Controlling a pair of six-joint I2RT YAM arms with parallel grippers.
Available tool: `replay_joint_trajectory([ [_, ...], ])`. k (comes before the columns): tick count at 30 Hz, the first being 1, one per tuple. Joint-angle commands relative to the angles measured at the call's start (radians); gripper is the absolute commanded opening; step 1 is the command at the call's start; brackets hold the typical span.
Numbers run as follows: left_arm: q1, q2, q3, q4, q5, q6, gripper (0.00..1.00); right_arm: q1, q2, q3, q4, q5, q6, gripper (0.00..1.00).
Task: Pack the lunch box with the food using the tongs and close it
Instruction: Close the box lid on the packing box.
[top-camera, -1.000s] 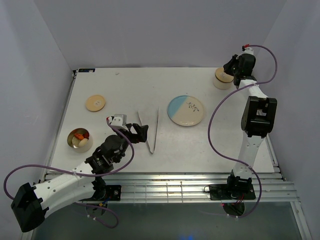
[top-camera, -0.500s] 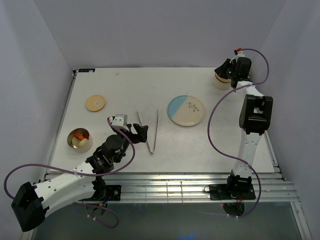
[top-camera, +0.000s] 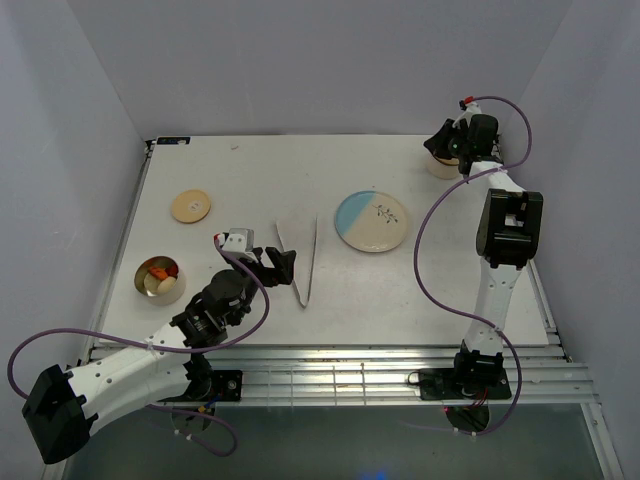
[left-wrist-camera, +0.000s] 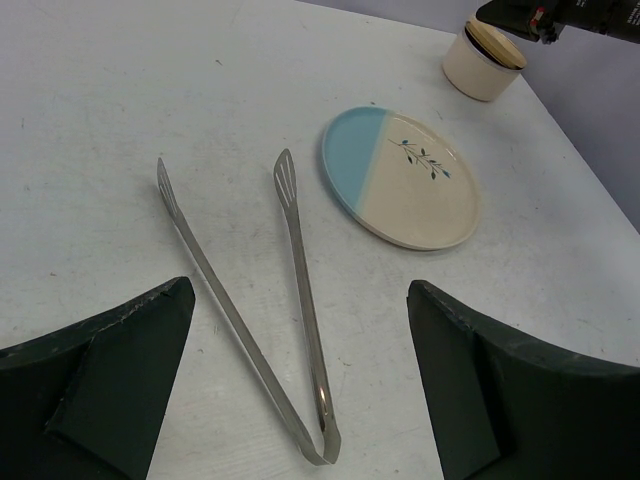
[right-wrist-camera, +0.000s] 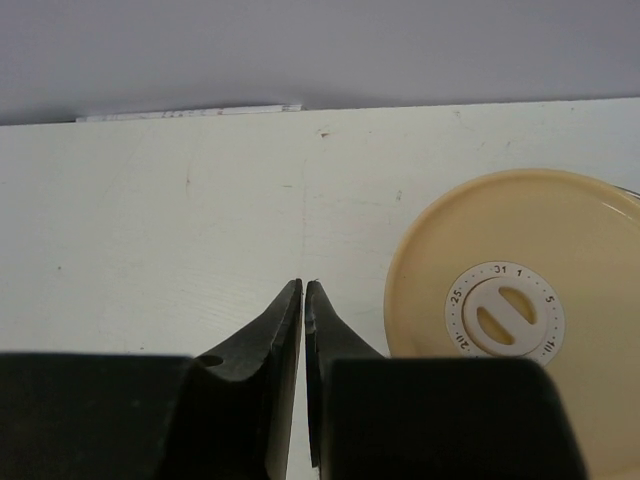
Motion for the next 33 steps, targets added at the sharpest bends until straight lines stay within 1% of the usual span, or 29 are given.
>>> replay_joint_trajectory([
  [1, -0.002, -0.002, 0.023, 0.005, 0.000, 0.006, 0.98, 0.026, -0.064, 0.033, -0.033, 0.027, -0.097, 0.11],
  [9, -0.002, 0.013, 0.022, 0.006, -0.012, 0.006, 0.98, 0.029, -0.026, 0.084, -0.098, 0.077, -0.137, 0.11],
  [14, -0.002, 0.007, 0.026, 0.006, 0.009, 0.003, 0.98, 0.029, -0.024, 0.081, -0.101, 0.083, -0.150, 0.11],
  [17, -0.004, 0.006, 0.020, 0.006, -0.008, 0.004, 0.98, 0.029, -0.023, 0.082, -0.104, 0.093, -0.157, 0.11],
  [21, -0.002, 0.018, 0.026, 0.003, -0.019, 0.012, 0.98, 0.029, 0.002, 0.122, -0.131, 0.103, -0.164, 0.11],
  [24, -0.002, 0.007, 0.023, 0.005, -0.020, 0.012, 0.98, 0.029, 0.026, 0.147, -0.171, 0.143, -0.174, 0.11],
  [29, -0.002, 0.006, 0.019, 0.005, -0.026, 0.010, 0.98, 0.029, 0.039, 0.140, -0.177, 0.183, -0.184, 0.11],
  [33, -0.002, 0.020, 0.028, 0.003, -0.026, 0.013, 0.98, 0.027, 0.060, 0.151, -0.190, 0.177, -0.177, 0.11],
])
